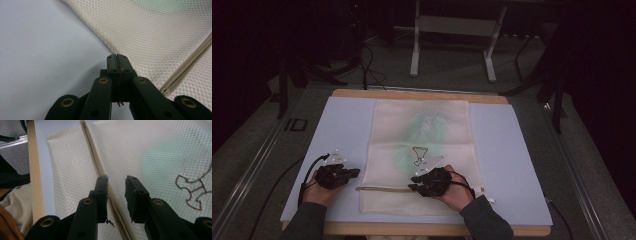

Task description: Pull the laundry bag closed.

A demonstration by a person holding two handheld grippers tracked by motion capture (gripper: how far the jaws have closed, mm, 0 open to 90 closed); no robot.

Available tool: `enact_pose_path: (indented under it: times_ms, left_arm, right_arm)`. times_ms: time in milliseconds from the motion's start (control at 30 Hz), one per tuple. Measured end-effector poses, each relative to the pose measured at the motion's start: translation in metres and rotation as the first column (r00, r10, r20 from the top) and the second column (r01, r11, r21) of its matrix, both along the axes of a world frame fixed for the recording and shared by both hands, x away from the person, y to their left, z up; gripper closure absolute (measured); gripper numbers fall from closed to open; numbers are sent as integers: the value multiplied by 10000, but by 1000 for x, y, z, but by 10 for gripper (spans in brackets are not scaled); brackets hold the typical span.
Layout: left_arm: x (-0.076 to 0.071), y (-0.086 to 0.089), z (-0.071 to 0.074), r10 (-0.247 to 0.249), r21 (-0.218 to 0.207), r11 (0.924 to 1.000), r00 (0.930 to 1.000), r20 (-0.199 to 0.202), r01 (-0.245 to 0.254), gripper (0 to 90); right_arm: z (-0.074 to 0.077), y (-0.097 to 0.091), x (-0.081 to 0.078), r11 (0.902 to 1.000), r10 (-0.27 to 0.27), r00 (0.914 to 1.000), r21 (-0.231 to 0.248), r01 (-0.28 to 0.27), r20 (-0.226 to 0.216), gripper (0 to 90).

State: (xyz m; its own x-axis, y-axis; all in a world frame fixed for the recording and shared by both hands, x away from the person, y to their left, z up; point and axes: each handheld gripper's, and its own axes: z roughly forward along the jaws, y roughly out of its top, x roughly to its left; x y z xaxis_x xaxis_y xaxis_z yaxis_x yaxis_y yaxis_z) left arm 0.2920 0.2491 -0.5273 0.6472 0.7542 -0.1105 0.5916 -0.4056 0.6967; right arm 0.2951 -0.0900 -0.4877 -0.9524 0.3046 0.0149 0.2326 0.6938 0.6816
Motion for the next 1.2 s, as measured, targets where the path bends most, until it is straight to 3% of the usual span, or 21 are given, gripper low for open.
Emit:
enact_pose_path:
  times_ms: [1200]
  left_arm:
    - [0, 1, 1, 1, -155, 9999, 10000, 66, 0, 866]
  right_arm:
    - [-6, 72, -2, 9961, 885, 9961, 11, -885, 20, 742]
